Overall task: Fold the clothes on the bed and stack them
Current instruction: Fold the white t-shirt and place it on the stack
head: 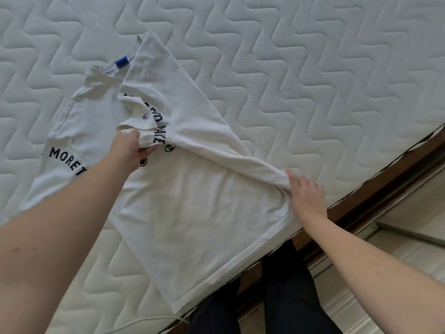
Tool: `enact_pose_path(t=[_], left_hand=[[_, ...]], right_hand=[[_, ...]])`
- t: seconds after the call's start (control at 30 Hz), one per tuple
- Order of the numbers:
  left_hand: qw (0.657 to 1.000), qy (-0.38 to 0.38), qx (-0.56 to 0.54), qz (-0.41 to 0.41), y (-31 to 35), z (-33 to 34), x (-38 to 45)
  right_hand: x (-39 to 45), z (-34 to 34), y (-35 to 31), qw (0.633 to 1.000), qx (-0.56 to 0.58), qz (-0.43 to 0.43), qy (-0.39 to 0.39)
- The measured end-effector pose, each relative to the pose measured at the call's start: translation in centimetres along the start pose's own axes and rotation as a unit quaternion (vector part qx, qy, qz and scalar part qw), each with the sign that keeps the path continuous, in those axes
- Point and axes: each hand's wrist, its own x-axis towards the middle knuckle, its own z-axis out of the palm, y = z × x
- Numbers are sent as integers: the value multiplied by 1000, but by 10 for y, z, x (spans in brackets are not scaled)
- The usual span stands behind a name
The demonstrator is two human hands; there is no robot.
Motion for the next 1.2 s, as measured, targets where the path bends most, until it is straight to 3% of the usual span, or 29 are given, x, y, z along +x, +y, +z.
enact_pose_path(t=[0.13, 0.37, 0.57, 0.7, 0.87, 1.03, 1.07, 1.17, 1.2], left_hand=[[1000, -5, 20, 2, -1, -4, 2], [999, 0, 41, 22, -7, -14, 3], [993, 3, 88, 73, 1, -19, 4], [993, 0, 94, 76, 9, -20, 2], [993, -6, 87, 86, 20, -25, 3], [988, 21, 96, 118, 21, -33, 14], [988, 20, 108, 111, 20, -33, 16], [992, -2, 125, 33, 11, -32, 19], [992, -8, 125, 9, 7, -31, 19]], right_hand=[[-4, 0, 6, 995, 86, 16, 37], [-28, -7, 8, 993, 109, -14, 45], [-61, -14, 6, 974, 128, -69, 176], [-76, -14, -6, 953, 72, -175, 237], [-99, 3, -42, 943, 45, -249, 217], [-109, 25, -79, 954, 50, -208, 209], [-109, 29, -85, 967, 45, -183, 171], [-107, 40, -97, 994, 5, -91, -52], [-106, 43, -100, 994, -11, -83, -75]])
